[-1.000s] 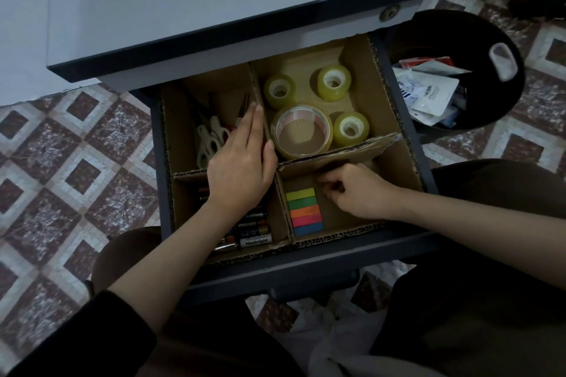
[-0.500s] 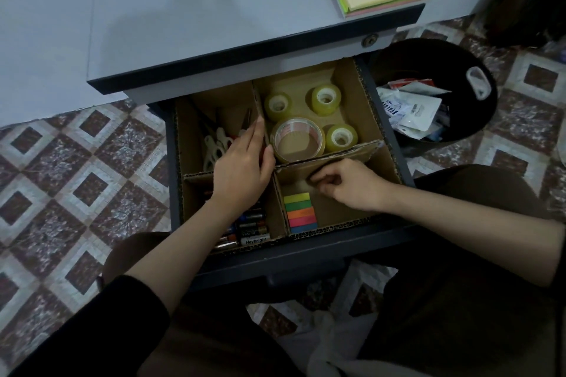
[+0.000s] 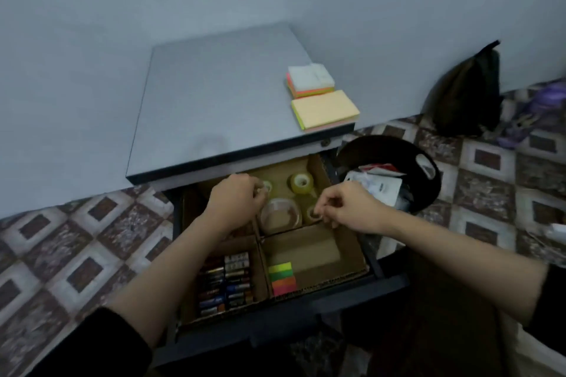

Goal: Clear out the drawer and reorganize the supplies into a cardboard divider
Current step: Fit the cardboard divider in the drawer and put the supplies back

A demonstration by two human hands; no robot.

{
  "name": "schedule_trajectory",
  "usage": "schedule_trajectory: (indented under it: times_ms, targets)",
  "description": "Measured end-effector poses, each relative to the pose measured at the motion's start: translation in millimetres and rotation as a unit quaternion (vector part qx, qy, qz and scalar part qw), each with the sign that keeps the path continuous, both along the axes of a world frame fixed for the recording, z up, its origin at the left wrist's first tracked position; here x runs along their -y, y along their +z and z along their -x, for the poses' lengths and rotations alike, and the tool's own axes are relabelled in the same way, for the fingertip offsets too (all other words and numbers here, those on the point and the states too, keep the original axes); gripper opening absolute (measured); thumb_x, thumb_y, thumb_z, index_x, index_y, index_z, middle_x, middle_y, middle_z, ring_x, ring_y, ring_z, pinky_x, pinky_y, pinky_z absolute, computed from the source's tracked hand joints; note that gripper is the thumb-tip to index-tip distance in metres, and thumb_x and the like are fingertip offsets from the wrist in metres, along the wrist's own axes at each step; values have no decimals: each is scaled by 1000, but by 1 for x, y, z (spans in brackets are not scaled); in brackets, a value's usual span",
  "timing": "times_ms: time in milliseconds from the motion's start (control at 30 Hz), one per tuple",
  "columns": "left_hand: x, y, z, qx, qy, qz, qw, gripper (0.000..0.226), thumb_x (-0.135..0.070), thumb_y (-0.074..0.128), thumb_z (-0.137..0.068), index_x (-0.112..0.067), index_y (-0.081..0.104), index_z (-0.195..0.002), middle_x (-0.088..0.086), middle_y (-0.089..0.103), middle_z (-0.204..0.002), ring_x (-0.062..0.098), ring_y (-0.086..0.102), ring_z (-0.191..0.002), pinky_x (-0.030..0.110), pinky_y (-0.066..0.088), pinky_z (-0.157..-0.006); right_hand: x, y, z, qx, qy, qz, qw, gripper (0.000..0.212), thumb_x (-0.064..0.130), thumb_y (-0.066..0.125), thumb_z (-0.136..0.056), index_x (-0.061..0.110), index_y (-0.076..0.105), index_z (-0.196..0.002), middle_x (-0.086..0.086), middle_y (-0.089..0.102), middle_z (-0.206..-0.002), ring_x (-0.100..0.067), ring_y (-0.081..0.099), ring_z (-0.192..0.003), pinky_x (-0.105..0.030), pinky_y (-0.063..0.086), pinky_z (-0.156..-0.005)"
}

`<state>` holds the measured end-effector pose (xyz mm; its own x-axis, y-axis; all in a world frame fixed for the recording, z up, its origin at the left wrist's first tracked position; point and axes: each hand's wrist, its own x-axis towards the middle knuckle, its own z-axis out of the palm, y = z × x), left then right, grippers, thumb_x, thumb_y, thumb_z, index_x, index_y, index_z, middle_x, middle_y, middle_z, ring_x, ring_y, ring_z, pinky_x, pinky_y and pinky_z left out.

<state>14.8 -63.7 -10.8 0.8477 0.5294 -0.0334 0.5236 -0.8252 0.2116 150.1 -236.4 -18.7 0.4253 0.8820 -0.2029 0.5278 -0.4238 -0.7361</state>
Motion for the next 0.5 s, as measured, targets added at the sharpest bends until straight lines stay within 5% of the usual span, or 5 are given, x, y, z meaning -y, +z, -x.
schedule_trajectory:
  times_ms: [200, 333, 500]
  targets:
    - [-2, 55, -49, 101, -24, 11, 995, 22, -28, 56, -90, -14, 71, -97, 2, 68, -99, 18, 60, -94, 25, 41, -71, -11, 57, -48, 96, -42, -61, 993, 14, 6, 59, -87, 13, 69, -81, 9, 60, -67, -6, 54, -63, -19, 42, -64]
    - [-8, 69, -89, 66, -66, 0, 996, 47, -39, 62, -86, -13, 57, -124, 6, 56, -127, 20, 50, -117, 27, 35, -94, -28, 75, -86, 164, -120, -95, 975, 12, 10, 60, -86, 8, 72, -88, 0, 62, -80, -11, 51, -76, -21, 37, -68]
    - [-10, 79, -132, -15, -80, 16, 997, 61, -44, 68, -80, -13, 51, -129, 12, 55, -129, 26, 51, -116, 31, 41, -91, -31, 72, -114, 156, -176, -101, 967, 13, 10, 58, -86, 8, 71, -90, -3, 65, -88, -14, 53, -81, -22, 39, -72]
